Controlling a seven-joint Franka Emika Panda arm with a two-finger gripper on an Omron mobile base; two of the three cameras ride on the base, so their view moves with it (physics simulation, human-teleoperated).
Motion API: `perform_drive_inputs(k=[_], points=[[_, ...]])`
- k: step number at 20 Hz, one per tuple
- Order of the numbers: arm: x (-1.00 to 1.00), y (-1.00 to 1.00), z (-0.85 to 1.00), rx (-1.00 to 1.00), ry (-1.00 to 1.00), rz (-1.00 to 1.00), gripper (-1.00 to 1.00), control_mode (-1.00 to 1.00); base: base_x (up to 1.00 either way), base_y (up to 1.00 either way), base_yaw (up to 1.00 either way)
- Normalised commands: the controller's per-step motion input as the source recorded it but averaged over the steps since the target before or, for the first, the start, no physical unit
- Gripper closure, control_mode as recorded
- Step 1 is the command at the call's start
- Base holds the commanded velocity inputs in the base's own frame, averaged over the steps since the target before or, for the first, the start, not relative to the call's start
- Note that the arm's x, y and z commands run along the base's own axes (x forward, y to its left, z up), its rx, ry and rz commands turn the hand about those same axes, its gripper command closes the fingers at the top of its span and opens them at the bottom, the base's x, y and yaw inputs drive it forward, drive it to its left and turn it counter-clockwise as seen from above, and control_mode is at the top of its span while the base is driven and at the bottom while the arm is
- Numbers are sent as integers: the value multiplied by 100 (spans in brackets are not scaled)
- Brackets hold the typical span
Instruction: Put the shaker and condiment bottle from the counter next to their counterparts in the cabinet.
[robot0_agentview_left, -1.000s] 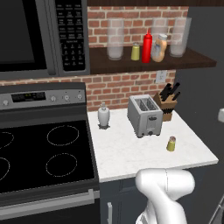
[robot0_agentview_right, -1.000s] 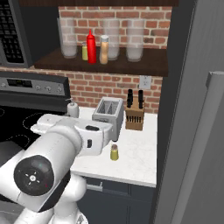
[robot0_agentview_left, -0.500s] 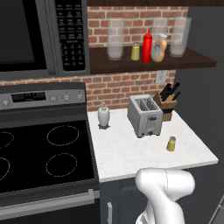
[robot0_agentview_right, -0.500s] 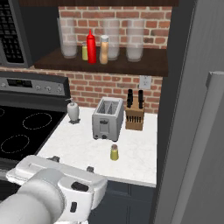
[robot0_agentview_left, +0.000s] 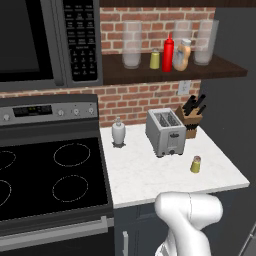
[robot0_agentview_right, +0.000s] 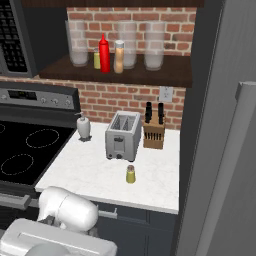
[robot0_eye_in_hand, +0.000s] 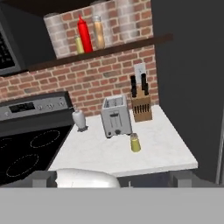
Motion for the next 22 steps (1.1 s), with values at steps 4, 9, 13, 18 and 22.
perform_drive_inputs(k=[4, 9, 13, 18, 22], points=[[0, 32, -75, 0, -30, 2, -100, -100, 0, 0, 0], [0, 24, -59, 0, -28, 1, -100, -100, 0, 0, 0], [1, 23, -36, 0, -25, 1, -100, -100, 0, 0, 0], [20, 22, -3, 0, -9, 0, -100, -100, 0, 0, 0], [33, 31, -3, 0, 0, 0, -100, -100, 0, 0, 0]])
